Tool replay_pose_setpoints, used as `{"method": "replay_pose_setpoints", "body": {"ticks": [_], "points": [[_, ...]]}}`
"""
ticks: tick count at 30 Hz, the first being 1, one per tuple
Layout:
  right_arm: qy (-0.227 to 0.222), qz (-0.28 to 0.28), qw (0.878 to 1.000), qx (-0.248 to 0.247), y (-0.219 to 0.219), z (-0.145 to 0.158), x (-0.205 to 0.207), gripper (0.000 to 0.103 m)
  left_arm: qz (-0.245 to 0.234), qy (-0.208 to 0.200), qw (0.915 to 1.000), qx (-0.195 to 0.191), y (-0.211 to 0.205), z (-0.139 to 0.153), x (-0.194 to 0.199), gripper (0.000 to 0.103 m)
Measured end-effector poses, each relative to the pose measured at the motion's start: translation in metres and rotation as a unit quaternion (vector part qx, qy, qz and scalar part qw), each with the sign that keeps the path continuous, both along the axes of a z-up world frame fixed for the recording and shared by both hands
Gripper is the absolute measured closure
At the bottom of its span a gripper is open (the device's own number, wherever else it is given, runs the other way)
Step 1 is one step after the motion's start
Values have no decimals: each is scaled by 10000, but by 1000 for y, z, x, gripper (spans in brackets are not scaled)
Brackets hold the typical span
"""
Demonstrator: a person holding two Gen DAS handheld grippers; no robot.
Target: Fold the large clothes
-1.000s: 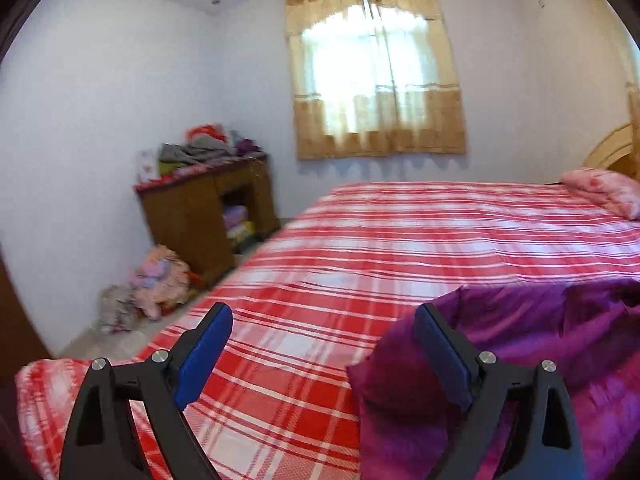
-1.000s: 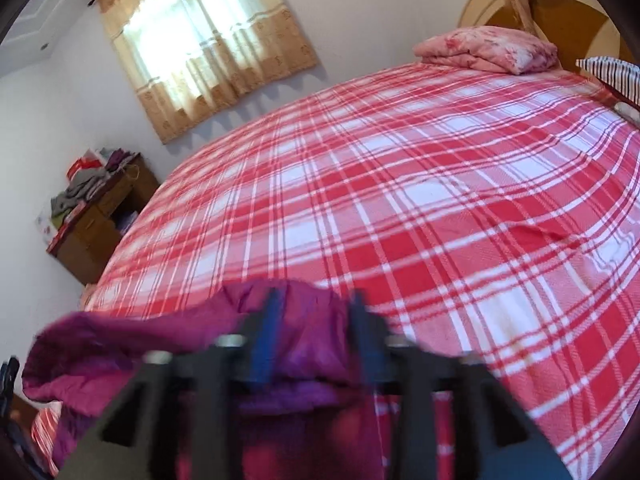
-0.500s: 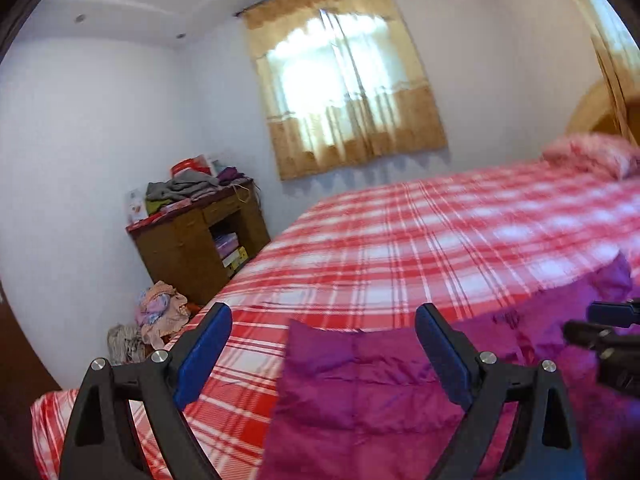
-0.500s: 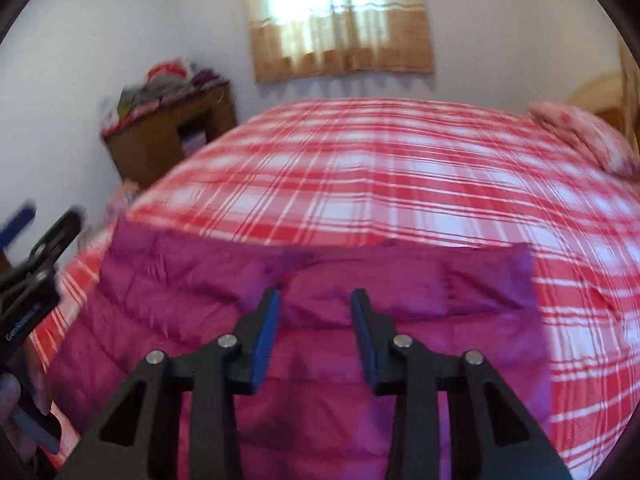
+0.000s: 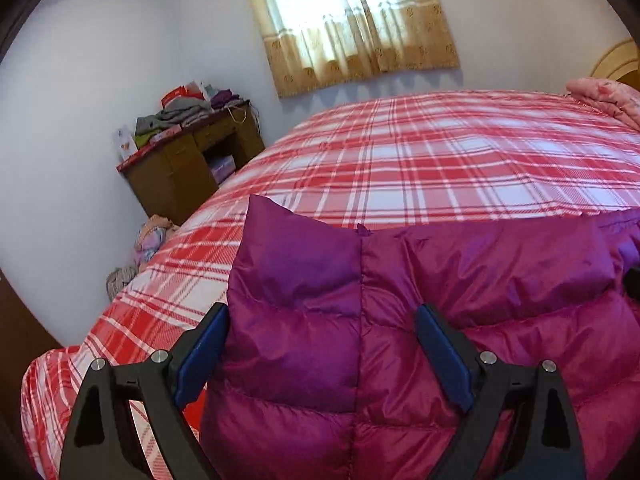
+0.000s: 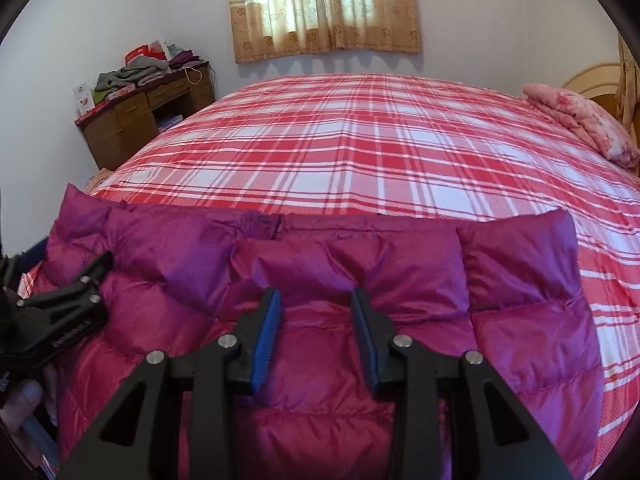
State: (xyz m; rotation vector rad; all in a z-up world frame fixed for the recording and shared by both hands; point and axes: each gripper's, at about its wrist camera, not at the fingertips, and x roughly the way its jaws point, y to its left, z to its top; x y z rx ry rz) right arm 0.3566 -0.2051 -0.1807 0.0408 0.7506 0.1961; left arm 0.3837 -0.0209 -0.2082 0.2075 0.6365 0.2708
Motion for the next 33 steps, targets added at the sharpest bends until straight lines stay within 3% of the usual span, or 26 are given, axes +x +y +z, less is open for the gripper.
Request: {"method": "replay_pose_setpoints", "body": {"ticks": [12, 33], "points": [[97, 133, 9998, 99, 4, -11, 10, 63, 227, 348, 9987, -305, 11, -15, 13, 8], [452, 200, 9988, 51, 7, -24, 22, 63, 313, 527, 9981, 17, 4, -21, 19, 7]]}}
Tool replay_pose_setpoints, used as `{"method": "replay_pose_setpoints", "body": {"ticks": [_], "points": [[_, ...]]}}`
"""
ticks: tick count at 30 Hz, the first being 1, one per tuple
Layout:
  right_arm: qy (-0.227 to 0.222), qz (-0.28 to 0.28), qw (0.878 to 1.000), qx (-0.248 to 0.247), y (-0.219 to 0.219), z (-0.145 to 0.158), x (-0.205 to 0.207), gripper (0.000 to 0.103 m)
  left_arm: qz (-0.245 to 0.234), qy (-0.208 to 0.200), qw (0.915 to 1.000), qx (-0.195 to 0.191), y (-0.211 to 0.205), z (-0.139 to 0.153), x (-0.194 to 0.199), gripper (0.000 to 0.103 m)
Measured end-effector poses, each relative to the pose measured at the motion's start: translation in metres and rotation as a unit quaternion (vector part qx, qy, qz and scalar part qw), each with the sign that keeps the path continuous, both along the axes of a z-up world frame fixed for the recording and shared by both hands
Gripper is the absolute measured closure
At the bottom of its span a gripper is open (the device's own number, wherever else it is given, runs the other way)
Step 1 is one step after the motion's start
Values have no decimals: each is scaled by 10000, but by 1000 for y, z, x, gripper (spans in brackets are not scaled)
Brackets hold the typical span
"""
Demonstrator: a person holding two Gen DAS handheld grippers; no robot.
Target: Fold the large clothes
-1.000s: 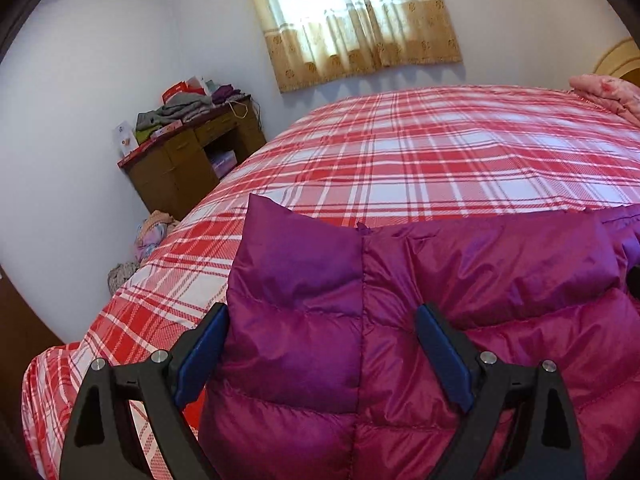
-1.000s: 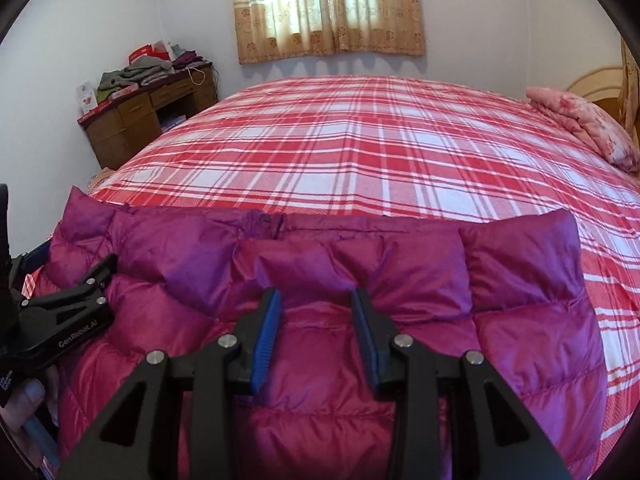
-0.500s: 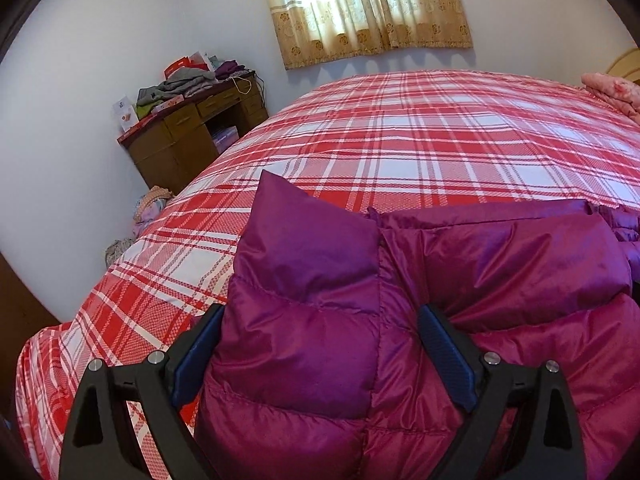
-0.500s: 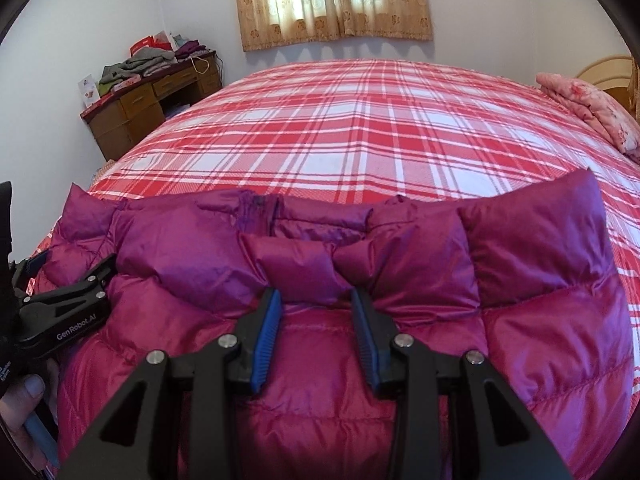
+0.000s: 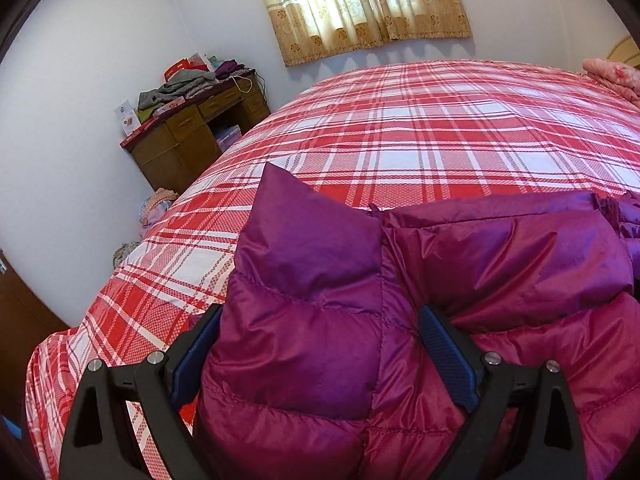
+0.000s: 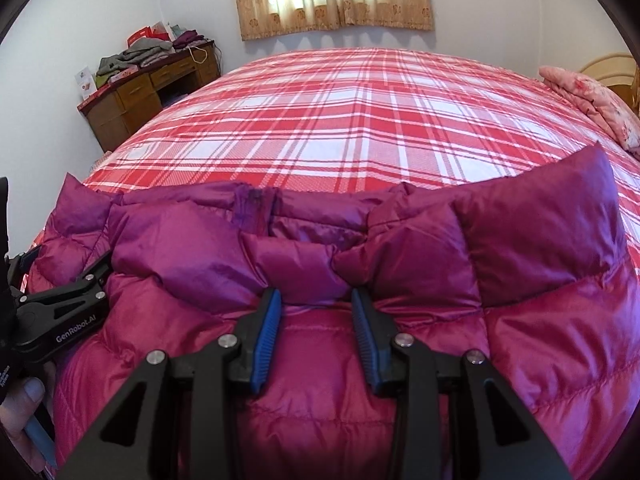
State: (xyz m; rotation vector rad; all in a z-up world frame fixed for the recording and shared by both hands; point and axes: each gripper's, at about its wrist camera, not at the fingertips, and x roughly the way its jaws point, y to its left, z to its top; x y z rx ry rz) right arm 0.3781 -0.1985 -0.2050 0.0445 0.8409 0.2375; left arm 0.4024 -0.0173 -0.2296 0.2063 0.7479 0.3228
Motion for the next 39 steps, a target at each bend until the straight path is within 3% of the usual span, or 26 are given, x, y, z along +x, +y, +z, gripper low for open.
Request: {"method": "replay_pose_setpoints", "body": {"ticks": [17, 20, 24, 27, 29, 32, 35, 39], "points": [[69, 17, 10000, -8, 0, -1, 4, 63, 22, 126, 9998, 176, -7, 0, 5, 7], [85, 49, 9999, -120, 1, 5, 1, 63, 75, 249, 9996, 114, -7, 16, 5, 7], [-466, -266, 9984, 150, -22, 39, -24, 62, -252, -384, 9970, -627, -22, 65, -26, 7], [-649, -806, 9945, 156, -45, 50, -29, 62, -632, -400, 9952, -637, -59, 76, -29, 7], [-560, -1230, 9908, -114, -60, 41, -26, 62, -670, -350, 9963, -404, -78, 68, -24, 7], [-250, -1417, 9895, -108, -75, 20, -21, 62, -512, -31, 9987, -43, -90, 35, -8, 7], [-219, -1326, 9909, -114, -73, 14, -19, 60, -387, 241, 9988, -170, -86, 12, 1, 7], [-218, -1244, 9919, -145, -67, 9, -18, 60, -362, 219, 9987, -295, -83, 8, 2, 7]]}}
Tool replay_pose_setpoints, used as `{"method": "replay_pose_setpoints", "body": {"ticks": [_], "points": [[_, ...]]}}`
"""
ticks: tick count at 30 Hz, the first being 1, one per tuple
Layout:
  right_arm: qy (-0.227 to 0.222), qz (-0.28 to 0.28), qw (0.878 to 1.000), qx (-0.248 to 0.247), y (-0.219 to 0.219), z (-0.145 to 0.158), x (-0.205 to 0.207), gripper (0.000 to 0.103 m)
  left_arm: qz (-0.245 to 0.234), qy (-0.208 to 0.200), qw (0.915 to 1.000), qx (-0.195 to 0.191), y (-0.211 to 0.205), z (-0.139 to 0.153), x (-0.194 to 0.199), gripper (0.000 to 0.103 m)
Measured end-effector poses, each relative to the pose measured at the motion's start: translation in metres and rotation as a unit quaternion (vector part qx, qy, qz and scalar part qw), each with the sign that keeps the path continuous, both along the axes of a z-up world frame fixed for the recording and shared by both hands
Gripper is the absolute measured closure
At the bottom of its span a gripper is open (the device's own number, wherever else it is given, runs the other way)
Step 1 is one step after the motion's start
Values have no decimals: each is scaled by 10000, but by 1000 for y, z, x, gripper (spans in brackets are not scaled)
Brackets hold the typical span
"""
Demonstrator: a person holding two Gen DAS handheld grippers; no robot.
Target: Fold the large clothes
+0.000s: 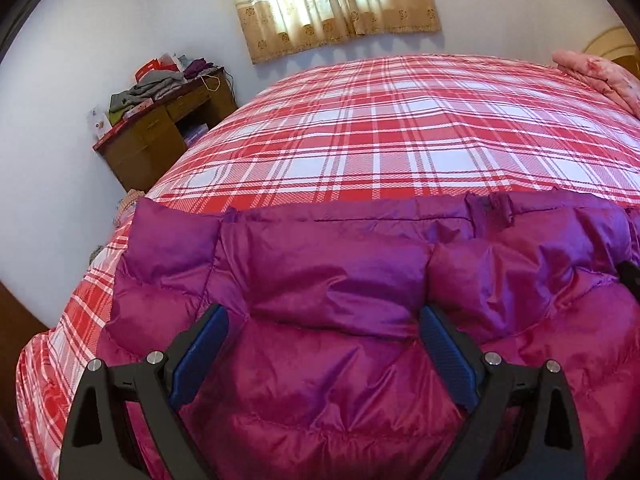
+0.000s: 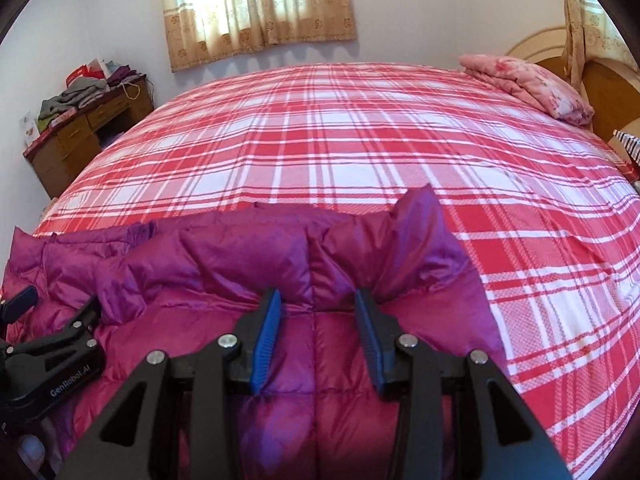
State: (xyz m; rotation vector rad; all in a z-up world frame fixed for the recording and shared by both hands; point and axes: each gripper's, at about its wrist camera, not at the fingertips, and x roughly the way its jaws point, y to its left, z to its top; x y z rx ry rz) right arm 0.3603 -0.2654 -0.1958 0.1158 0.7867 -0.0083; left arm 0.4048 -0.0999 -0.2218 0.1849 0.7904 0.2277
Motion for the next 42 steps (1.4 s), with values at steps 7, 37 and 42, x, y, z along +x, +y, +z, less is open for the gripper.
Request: {"method": "replay_pose_setpoints", "body": {"ticks": [7, 37, 42], "points": [[132, 50, 9999, -50, 3, -5, 6, 60, 42, 42, 9998, -180, 3, -6, 1, 5], [287, 59, 9988, -400, 14, -11, 12, 60, 71, 105, 9998, -129, 3, -10, 4, 3], [288, 60, 9988, -399, 14, -11, 12, 60, 72, 104, 9998, -123, 3, -10, 4, 3]]}}
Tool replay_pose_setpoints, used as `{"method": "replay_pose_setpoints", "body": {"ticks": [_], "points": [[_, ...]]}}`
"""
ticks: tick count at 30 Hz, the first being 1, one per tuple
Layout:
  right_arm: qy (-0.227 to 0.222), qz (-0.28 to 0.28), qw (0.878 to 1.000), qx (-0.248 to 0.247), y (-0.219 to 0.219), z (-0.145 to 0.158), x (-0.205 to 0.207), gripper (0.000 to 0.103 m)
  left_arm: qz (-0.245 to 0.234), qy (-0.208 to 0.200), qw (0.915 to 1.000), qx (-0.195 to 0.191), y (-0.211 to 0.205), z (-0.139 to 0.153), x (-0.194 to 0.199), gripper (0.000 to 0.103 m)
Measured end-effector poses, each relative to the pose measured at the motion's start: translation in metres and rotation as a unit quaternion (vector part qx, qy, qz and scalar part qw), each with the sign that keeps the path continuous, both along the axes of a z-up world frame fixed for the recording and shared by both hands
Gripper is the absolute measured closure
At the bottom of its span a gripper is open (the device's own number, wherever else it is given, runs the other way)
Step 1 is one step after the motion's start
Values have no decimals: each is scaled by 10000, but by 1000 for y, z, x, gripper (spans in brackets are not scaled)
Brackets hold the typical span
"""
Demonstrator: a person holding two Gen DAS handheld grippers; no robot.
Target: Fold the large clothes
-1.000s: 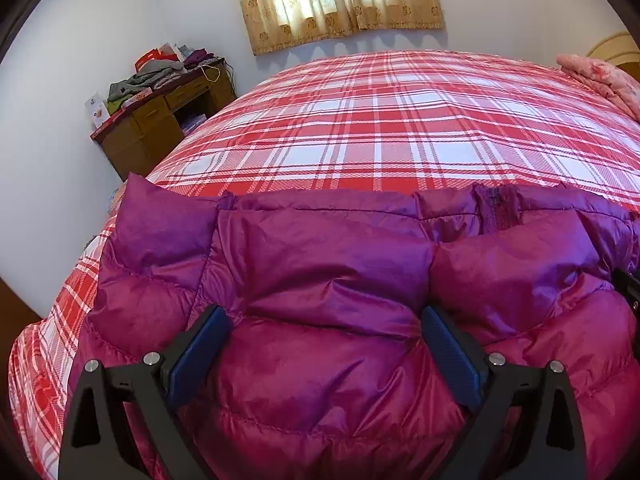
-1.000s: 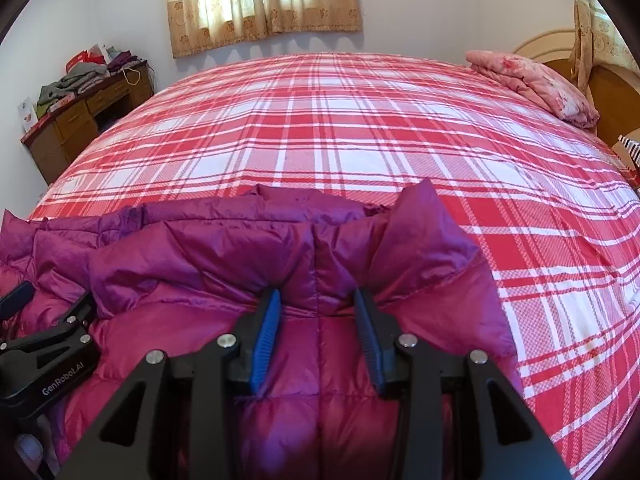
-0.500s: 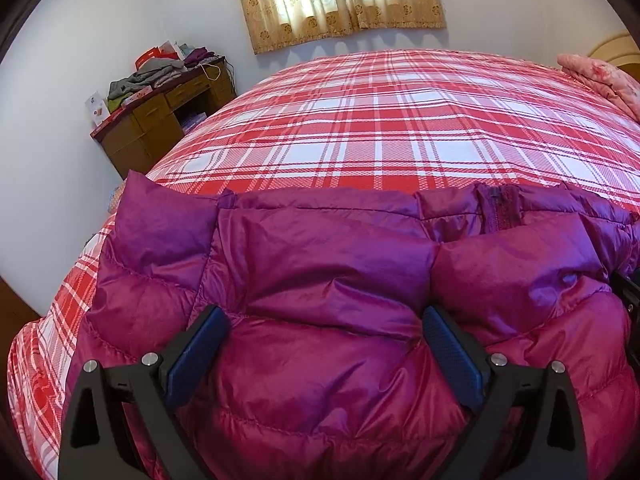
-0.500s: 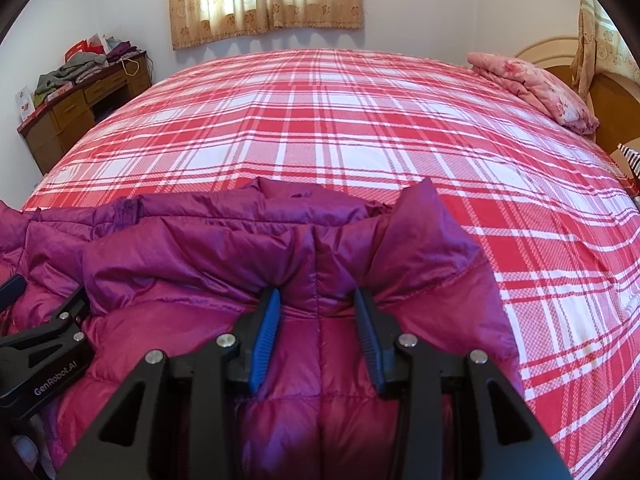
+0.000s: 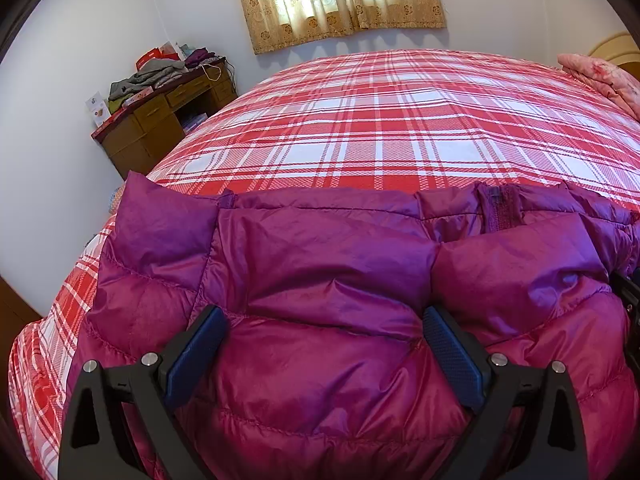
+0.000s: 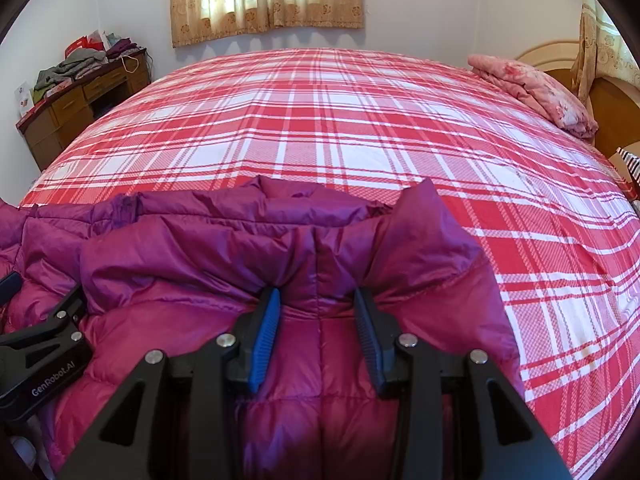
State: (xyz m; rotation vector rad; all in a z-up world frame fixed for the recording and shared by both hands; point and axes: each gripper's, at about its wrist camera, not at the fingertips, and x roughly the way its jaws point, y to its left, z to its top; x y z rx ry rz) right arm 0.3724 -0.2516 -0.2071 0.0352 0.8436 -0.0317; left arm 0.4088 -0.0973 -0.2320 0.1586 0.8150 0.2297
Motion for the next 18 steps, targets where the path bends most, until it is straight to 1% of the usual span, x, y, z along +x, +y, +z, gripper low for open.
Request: {"method": "replay_pose_setpoints", "body": {"ticks": [4, 6, 8, 9, 10, 11, 12, 13, 14, 15, 17, 18], "points": [[11, 4, 10000, 5, 0, 0, 0, 60, -23, 58, 10000, -39, 1, 2, 1, 3], [50, 28, 10000, 15, -1, 1, 2, 60, -117, 197, 9993, -288, 10, 8, 2, 3], [96, 105, 9999, 96, -3, 3, 1, 60, -148, 162, 9990, -401, 23, 22, -8, 3], [124, 149, 9997, 124, -5, 6, 0, 59, -149, 33, 9990, -410, 33, 34, -18, 3], [131, 162, 9997, 150, -5, 11, -5, 57, -182, -119, 9988, -430, 42, 47, -29, 3], [77, 176, 9995, 231, -4, 18, -11, 50, -243, -309, 9983, -436, 57, 61, -44, 3], [10, 203, 9993, 302, -2, 23, -16, 42, -235, -429, 9981, -387, 67, 69, -54, 3], [-129, 265, 9988, 386, 2, 32, -25, 38, -134, -559, 9980, -280, 82, 76, -65, 3], [-275, 340, 9981, 429, 8, 40, -34, 34, 59, -602, 9980, -197, 98, 77, -74, 3], [-385, 403, 9975, 445, 16, 46, -42, 34, 227, -571, 9980, -166, 111, 76, -78, 3], [-357, 554, 9969, 428, 35, 47, -47, 34, 562, -341, 9977, -150, 140, 63, -83, 3], [-313, 616, 9968, 391, 45, 44, -49, 34, 636, -210, 9975, -205, 148, 55, -85, 3]]}}
